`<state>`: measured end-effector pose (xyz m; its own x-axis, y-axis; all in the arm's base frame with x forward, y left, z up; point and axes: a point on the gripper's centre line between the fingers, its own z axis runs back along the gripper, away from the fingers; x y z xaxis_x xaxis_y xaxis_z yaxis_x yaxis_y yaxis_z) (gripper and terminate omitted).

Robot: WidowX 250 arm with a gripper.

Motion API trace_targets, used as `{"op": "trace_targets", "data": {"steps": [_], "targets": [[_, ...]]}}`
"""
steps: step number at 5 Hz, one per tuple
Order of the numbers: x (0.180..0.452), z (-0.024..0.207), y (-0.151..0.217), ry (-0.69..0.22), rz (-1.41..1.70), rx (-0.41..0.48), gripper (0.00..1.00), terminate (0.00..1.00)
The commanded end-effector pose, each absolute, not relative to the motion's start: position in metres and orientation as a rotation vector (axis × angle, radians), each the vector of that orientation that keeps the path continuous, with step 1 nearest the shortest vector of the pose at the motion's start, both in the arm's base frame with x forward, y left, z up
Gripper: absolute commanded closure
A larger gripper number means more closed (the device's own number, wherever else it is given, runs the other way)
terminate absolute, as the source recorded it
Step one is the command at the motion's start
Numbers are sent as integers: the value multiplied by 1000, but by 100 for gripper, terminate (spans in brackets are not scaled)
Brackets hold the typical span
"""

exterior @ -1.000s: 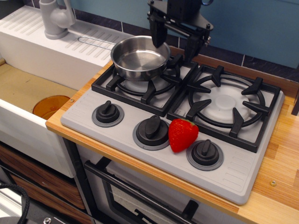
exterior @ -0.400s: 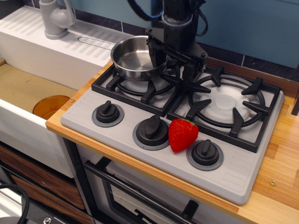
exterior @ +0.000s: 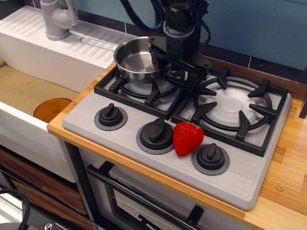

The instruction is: Put pot or pan on stove and put strawberry in pot or pan

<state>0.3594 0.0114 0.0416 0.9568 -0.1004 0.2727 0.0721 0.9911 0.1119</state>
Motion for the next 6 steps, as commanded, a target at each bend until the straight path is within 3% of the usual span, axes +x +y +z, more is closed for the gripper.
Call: {"op": "trace_targets", "data": {"steps": [1, 5, 6], "targets": [[368, 51, 13, -307, -58, 111, 100, 0], [375, 64, 8, -290, -49, 96, 100, 0], [384, 81, 3, -283, -48, 58, 100, 0]]}}
